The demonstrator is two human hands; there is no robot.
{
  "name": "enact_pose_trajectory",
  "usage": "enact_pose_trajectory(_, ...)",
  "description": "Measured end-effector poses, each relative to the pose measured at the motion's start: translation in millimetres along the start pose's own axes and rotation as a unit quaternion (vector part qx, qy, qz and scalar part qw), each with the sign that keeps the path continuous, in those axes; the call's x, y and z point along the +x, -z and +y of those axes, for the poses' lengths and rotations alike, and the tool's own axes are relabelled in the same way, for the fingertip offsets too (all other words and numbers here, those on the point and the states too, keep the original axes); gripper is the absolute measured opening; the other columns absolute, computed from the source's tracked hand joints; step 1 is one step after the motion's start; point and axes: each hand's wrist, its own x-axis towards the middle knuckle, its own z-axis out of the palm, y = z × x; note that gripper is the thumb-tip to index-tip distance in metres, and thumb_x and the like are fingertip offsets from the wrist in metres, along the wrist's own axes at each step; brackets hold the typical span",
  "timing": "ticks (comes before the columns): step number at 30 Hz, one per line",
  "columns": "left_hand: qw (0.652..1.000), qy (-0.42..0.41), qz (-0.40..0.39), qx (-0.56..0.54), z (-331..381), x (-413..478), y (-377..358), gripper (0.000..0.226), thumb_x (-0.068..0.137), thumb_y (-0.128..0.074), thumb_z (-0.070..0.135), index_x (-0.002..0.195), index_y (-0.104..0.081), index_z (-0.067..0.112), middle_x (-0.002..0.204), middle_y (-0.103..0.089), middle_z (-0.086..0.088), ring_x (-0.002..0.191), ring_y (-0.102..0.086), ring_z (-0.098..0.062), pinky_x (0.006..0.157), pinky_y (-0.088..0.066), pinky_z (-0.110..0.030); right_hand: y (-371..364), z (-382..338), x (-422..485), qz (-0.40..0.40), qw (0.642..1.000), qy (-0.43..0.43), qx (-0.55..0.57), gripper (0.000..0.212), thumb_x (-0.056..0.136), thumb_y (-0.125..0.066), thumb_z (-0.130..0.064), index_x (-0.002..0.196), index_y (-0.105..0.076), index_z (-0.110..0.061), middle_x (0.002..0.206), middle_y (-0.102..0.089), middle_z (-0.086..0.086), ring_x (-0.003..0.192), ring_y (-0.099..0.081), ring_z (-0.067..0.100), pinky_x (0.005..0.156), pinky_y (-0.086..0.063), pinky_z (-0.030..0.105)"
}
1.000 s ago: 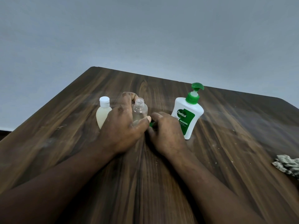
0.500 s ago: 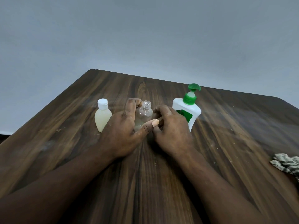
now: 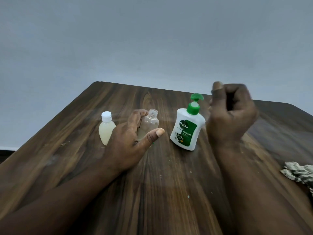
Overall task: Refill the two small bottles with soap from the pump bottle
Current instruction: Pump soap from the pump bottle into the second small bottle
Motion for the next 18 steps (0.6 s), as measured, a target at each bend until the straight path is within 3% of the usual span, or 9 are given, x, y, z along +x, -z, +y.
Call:
enact_pose_trajectory(2, 1.0, 0.002, 0.0, -0.016, 7.1, 6.5, -4.3, 0.059, 0.087, -0.054, 0.072, 0.129, -0.052, 0.03, 0.103, -0.069, 0.019, 0.094, -0.066, 0.003, 0.076, -0.053, -0.018, -2.1, 7.4, 23.3, 0.024, 0.997, -0.078, -0.002, 0.035, 0.096, -0.068, -0.042, 0.078, -0.06, -0.014, 0.07, -0.065, 0.012, 0.066, -0.06, 0.036, 0.064, -0.052, 0.05)
enact_pose_trajectory(5, 0.999, -0.024, -0.028, 0.005, 21.4, 21.9, -12.6, 0.065, 0.089, -0.052, 0.073, 0.135, -0.056, 0.028, 0.113, -0.071, 0.013, 0.097, -0.066, 0.0, 0.082, -0.055, -0.027, -14.8, 18.2, 47.1, -0.072, 0.98, -0.184, 0.012, 0.032, 0.096, -0.067, -0.044, 0.081, -0.069, -0.016, 0.074, -0.07, -0.002, 0.068, -0.063, 0.019, 0.069, -0.054, 0.044)
enact_pose_trajectory(8, 0.996, -0.042, -0.072, 0.039, 32.1, 35.5, -20.8, 0.072, 0.088, -0.049, 0.075, 0.14, -0.056, 0.026, 0.112, -0.071, 0.013, 0.083, -0.061, 0.011, 0.069, -0.042, -0.005, -31.9, 21.3, 60.7, -0.21, 0.929, -0.293, 0.086, 0.038, 0.103, -0.061, -0.043, 0.085, -0.073, -0.012, 0.077, -0.071, 0.004, 0.065, -0.062, 0.018, 0.06, -0.052, 0.032)
enact_pose_trajectory(10, 0.996, -0.039, -0.083, 0.024, 37.8, 41.8, -23.3, 0.068, 0.09, -0.051, 0.071, 0.14, -0.057, 0.025, 0.103, -0.07, 0.015, 0.077, -0.059, 0.017, 0.062, -0.04, -0.003, -39.9, 21.8, 68.9, -0.283, 0.904, -0.31, 0.088, 0.045, 0.106, -0.055, -0.047, 0.086, -0.073, -0.011, 0.077, -0.071, 0.005, 0.063, -0.063, 0.021, 0.056, -0.051, 0.027)
enact_pose_trajectory(13, 0.996, -0.027, -0.081, -0.022, 40.0, 47.6, -25.6, 0.057, 0.092, -0.058, 0.059, 0.137, -0.06, 0.024, 0.097, -0.064, 0.024, 0.084, -0.057, 0.024, 0.064, -0.04, 0.0, -47.7, 25.2, 80.0, -0.35, 0.874, -0.33, 0.066, 0.046, 0.104, -0.056, -0.053, 0.088, -0.072, -0.013, 0.074, -0.069, 0.002, 0.059, -0.061, 0.019, 0.053, -0.048, 0.025)
enact_pose_trajectory(18, 0.991, -0.018, -0.106, -0.076, 25.1, 46.5, -32.9, 0.059, 0.093, -0.062, 0.057, 0.143, -0.055, 0.027, 0.13, -0.068, 0.013, 0.112, -0.063, 0.005, 0.086, -0.055, -0.015, -55.4, 32.6, 79.8, -0.371, 0.856, -0.356, 0.062, 0.026, 0.097, -0.072, -0.034, 0.096, -0.072, -0.007, 0.072, -0.064, 0.003, 0.052, -0.052, 0.017, 0.049, -0.042, 0.025)
